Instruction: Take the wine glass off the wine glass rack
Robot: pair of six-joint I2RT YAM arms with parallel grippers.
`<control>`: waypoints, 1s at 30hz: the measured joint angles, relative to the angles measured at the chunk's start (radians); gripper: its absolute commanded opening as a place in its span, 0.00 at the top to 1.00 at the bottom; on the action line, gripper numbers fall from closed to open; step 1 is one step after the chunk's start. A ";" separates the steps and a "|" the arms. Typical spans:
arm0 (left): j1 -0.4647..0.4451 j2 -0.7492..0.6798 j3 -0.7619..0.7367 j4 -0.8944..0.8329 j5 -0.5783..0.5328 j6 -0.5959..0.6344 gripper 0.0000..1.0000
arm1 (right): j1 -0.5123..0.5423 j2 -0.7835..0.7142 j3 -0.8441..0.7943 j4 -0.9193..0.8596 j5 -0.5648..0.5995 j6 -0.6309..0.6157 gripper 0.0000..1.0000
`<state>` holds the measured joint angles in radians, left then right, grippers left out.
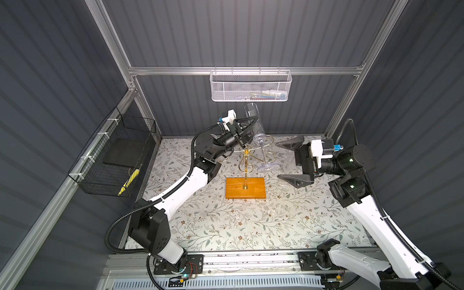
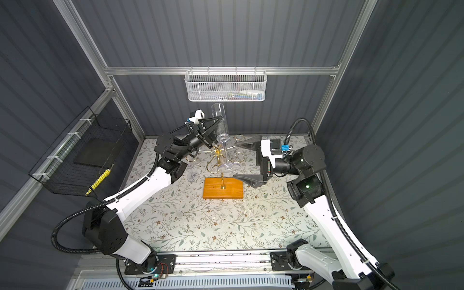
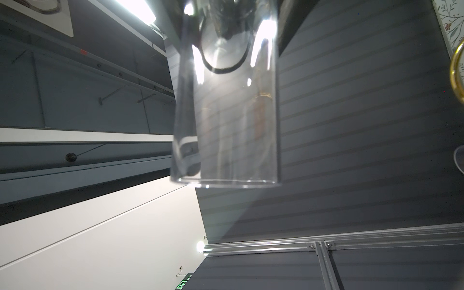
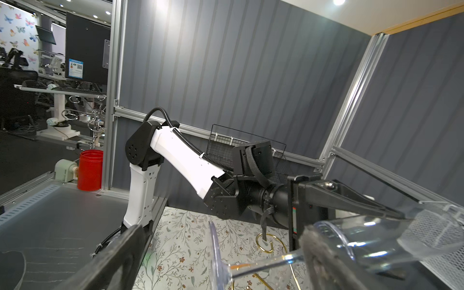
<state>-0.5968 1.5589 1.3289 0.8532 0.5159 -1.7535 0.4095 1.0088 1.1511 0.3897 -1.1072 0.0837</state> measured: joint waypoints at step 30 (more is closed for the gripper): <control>0.001 -0.668 0.204 -1.080 -0.409 1.057 0.59 | 0.000 -0.361 -0.147 -0.162 0.405 -0.155 0.01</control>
<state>-0.5961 0.8913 1.5333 -0.2272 0.1066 -0.6968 0.4095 0.6479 1.0042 0.2276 -0.7025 -0.0711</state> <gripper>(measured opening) 0.477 0.989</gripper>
